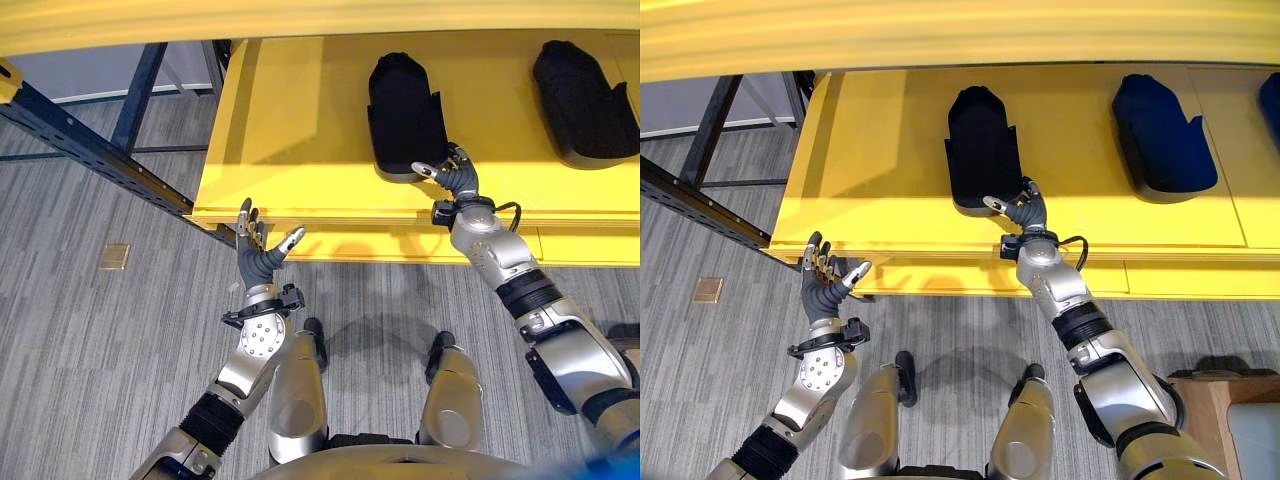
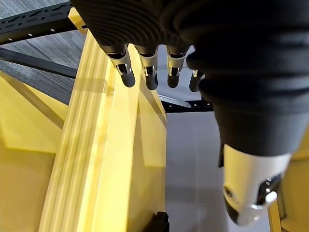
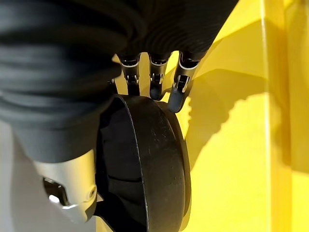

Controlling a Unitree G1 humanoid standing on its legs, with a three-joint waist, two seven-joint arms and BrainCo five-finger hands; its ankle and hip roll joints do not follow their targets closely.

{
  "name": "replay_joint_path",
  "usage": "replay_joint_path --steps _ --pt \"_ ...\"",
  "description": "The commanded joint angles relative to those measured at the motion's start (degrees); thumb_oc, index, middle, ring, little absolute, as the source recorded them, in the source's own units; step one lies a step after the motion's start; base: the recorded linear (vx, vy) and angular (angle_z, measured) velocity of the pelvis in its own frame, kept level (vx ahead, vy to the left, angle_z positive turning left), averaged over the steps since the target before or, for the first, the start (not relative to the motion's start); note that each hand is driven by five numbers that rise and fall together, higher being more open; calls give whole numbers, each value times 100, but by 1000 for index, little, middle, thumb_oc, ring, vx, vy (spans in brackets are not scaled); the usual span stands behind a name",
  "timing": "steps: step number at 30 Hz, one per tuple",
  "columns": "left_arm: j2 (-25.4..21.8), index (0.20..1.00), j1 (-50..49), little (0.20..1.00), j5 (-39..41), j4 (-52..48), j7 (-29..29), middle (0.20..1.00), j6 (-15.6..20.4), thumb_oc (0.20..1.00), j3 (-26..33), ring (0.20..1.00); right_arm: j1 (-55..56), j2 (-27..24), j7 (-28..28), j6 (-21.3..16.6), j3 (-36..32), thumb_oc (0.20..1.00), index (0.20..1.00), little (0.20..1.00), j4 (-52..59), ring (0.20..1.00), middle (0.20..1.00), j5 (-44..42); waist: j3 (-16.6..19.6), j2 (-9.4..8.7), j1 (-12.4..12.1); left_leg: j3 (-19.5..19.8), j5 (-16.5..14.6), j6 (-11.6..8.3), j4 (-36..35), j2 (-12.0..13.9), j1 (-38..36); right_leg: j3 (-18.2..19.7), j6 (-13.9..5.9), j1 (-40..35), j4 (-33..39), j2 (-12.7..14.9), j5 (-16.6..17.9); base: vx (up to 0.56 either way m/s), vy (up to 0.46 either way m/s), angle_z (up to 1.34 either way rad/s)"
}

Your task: Move parts from the plastic box to the shelf.

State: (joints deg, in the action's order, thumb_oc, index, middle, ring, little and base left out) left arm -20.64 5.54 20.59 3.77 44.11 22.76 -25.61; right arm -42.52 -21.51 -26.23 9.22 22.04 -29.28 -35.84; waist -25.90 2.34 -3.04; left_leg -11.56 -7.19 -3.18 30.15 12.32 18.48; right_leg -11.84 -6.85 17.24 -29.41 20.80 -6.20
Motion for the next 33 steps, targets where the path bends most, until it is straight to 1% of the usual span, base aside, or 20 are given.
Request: replay_joint_path --steps 1,12,16,20,23,30,32,33 --pt "-16 1000 81 1000 -329 -437 58 1000 269 1000 98 1000 592 721 86 284 427 1000 1000 1000 -261 1000 1000 -563 -386 -35 -255 -561 -340 212 116 90 -373 -528 156 -70 -369 15 -58 0 0 0" --pt "-34 1000 90 1000 -314 -467 72 1000 268 1000 91 1000 574 700 69 336 297 1000 1000 1000 -271 1000 1000 -605 -386 -4 -236 -567 -324 211 76 77 -395 -524 155 -92 -334 24 -49 0 0 0" --pt "-30 1000 80 1000 -308 -458 7 1000 282 1000 108 1000 573 696 206 356 293 1000 1000 1000 -280 1000 1000 -584 -385 0 -241 -563 -330 215 89 74 -402 -527 160 -93 -350 28 -51 0 0 0" --pt "-54 1000 82 1000 -294 -466 11 1000 291 1000 101 1000 568 722 489 365 368 1000 1000 1000 -244 1000 1000 -564 -375 -3 -254 -559 -334 214 98 77 -408 -538 153 -110 -337 39 -44 0 0 0" --pt "-45 1000 67 1000 -320 -474 44 1000 268 1000 90 1000 563 796 470 440 519 1000 1000 1000 -123 1000 1000 -497 -367 1 -258 -563 -327 206 83 84 -424 -537 150 -110 -337 47 -45 0 0 0" --pt "-48 1000 85 1000 -334 -457 36 1000 285 1000 62 1000 542 832 356 431 586 1000 1000 1000 -121 1000 1000 -504 -357 5 -279 -557 -284 198 19 69 -433 -560 136 -135 -281 49 -20 0 0 0" --pt "-41 1000 107 1000 -348 -450 44 1000 294 1000 53 1000 523 857 136 432 587 1000 1000 1000 -112 1000 1000 -526 -363 9 -274 -559 -281 198 12 74 -437 -556 133 -129 -284 51 -19 0 0 0" --pt "-26 1000 109 1000 -368 -446 72 1000 309 1000 42 1000 519 856 -179 300 551 1000 1000 1000 -152 1000 1000 -533 -368 12 -270 -560 -286 204 16 75 -439 -559 138 -126 -301 55 -25 0 0 0"
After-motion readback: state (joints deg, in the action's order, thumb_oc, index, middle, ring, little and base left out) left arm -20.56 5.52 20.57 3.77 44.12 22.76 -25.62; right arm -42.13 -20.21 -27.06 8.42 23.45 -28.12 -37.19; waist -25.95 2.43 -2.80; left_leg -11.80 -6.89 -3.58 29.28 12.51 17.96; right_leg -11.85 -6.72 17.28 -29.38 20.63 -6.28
